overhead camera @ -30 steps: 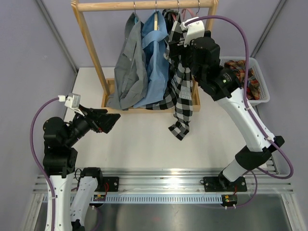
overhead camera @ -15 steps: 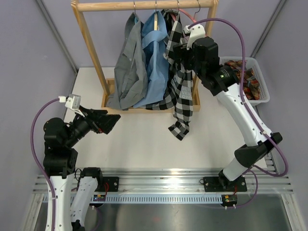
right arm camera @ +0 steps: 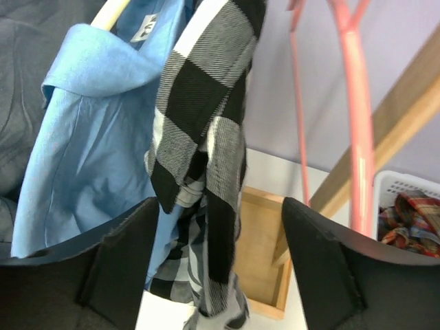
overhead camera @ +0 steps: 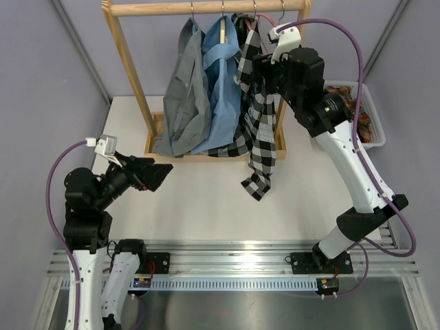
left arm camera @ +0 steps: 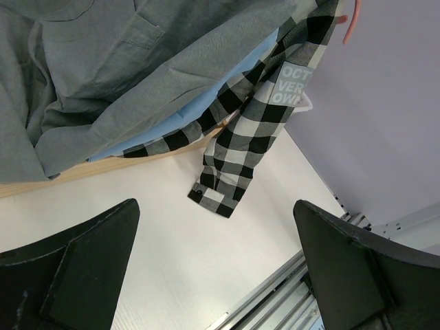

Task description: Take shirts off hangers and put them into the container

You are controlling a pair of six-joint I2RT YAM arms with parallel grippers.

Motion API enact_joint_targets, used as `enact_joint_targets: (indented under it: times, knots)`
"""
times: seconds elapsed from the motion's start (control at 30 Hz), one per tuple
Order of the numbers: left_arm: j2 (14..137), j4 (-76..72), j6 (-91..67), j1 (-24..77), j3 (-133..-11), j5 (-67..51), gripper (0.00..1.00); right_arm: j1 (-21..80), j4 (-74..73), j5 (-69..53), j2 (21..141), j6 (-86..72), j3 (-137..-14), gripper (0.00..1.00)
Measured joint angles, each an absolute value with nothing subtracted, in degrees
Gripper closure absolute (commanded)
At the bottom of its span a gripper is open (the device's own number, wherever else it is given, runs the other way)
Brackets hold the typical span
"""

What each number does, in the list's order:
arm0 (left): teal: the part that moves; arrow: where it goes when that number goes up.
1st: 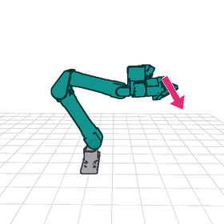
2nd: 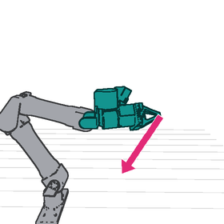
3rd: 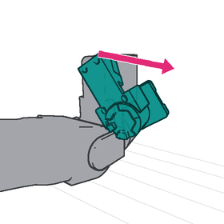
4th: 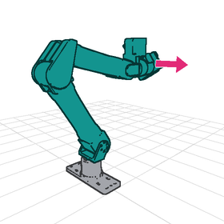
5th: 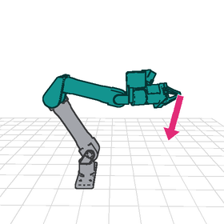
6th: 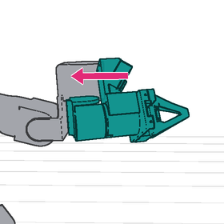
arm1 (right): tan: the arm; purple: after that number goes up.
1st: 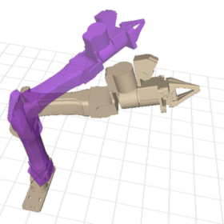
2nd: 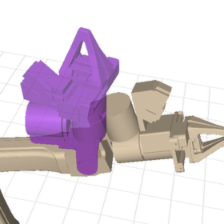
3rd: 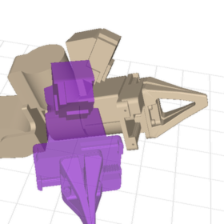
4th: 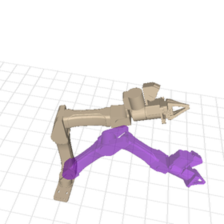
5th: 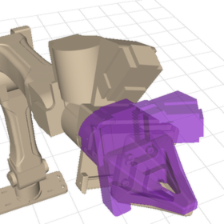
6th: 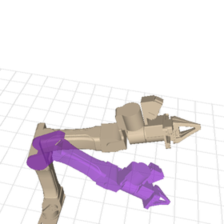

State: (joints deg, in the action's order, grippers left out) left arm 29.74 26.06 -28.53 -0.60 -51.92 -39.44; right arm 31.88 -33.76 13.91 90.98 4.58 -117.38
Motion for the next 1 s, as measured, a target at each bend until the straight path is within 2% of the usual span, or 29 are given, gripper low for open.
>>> enact_joint_targets:
  times: [0.1, 0.13, 0.23, 0.3, 0.47, 0.57, 0.6, 1.0]
  knots:
    - [29.71, 26.13, -28.51, -0.6, -51.92, -39.42, 0.01, 31.88, -34.17, 12.51, 92.95, 4.32, -118.32, 0.36]
    - [29.71, 26.15, -28.51, -0.6, -51.92, -39.44, 0.01, 31.88, -34.41, 12.29, 93.54, 4.23, -118.52, 0.5]
    - [29.71, 26.3, -28.49, -0.6, -51.92, -39.42, 0.01, 31.88, -35.18, 11.7, 94.56, 3.79, -118.61, 0.66]
    - [29.71, 26.46, -28.49, -0.6, -51.92, -39.42, 0.01, 31.88, -35.81, 11.25, 94.72, 3.46, -118.61, 0.71]
    - [29.71, 26.46, -28.51, -0.6, -51.92, -39.44, 0.01, 31.88, -35.86, 11.33, 94.56, 2.98, -118.61, 0.72]
    - [29.67, 26.46, -28.53, -0.6, -51.92, -39.46, 0.01, 31.86, -35.75, 11.7, 94.48, 2.83, -118.61, 0.9]
    - [29.67, 26.44, -28.53, -0.6, -51.92, -39.46, 0.01, 31.81, -35.44, 11.92, 94.45, 2.79, -118.61, 1.0]
    - [29.58, 26.44, -28.56, -0.6, -51.92, -39.51, 0.01, 31.86, -29.19, 12.95, 91.74, 2.72, -113.43, 1.0]
